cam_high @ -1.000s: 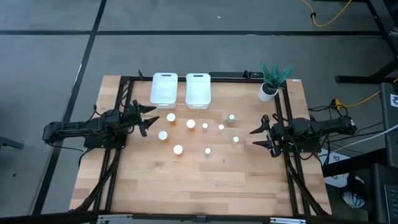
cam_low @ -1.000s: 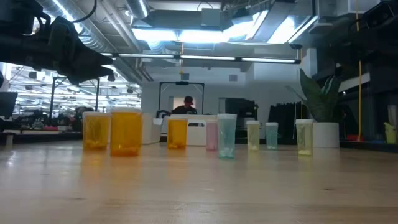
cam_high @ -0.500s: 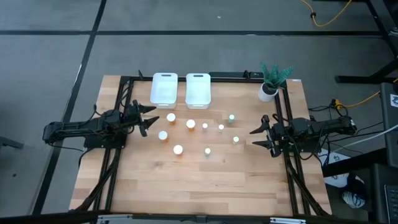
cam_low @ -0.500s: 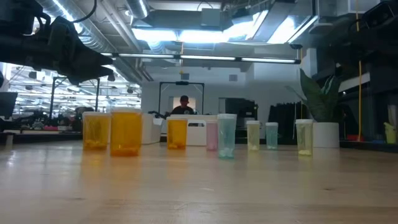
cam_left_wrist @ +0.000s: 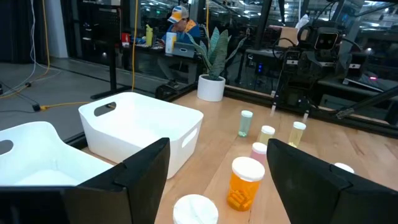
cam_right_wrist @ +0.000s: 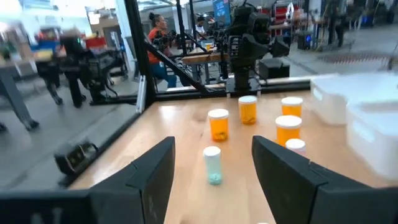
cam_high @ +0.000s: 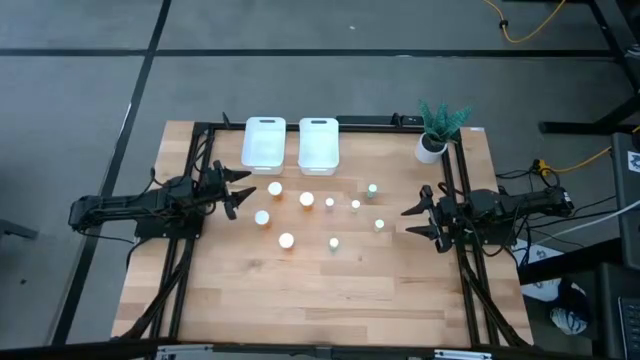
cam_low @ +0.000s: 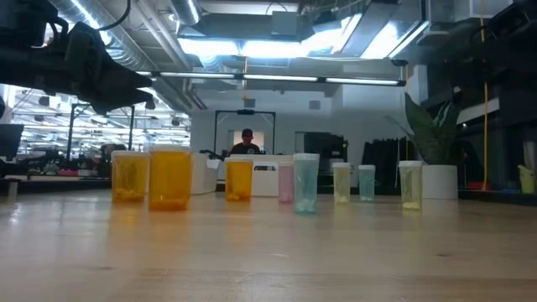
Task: Pick and place medicine bottles into bin by pill shape (circle, oval)
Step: Put the small yellow pill bottle into the right white bin
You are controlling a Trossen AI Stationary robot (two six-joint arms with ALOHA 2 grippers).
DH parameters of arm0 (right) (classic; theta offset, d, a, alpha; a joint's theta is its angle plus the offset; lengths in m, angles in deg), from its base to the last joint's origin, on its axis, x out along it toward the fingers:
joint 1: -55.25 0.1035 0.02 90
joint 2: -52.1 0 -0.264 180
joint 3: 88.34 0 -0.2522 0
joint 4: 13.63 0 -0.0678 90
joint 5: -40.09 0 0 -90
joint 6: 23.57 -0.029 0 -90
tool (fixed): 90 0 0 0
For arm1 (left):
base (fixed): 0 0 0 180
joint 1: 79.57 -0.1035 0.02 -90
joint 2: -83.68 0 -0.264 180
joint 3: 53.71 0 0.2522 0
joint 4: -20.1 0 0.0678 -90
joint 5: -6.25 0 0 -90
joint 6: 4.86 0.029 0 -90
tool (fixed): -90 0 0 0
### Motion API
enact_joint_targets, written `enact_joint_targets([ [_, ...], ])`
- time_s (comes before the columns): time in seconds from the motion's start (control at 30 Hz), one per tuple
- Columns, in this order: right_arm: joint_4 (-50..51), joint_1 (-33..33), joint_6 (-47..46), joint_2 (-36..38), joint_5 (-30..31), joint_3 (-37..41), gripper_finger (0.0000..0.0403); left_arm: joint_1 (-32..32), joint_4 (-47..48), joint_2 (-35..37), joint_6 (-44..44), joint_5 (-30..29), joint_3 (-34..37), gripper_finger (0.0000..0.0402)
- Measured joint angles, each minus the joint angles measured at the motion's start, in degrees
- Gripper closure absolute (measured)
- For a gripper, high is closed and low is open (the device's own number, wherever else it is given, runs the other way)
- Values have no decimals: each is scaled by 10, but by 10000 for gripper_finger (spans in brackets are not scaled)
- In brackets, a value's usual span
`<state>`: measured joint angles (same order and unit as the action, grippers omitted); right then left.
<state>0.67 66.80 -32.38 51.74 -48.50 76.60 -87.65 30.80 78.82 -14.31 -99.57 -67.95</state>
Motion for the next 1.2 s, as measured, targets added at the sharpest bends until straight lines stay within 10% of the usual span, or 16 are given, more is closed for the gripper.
enact_joint_targets([
  [0.47, -61, 0, -152, -1, 45, 0, 187, 0, 0, 0, 0, 0, 0, 141],
  [0.9, -114, -6, -44, -144, 75, -69, 187, 0, 0, 0, 0, 0, 0, 141],
  [1.2, 183, -23, -131, -331, 88, -266, 187, 0, 0, 0, 41, 0, 0, 141],
])
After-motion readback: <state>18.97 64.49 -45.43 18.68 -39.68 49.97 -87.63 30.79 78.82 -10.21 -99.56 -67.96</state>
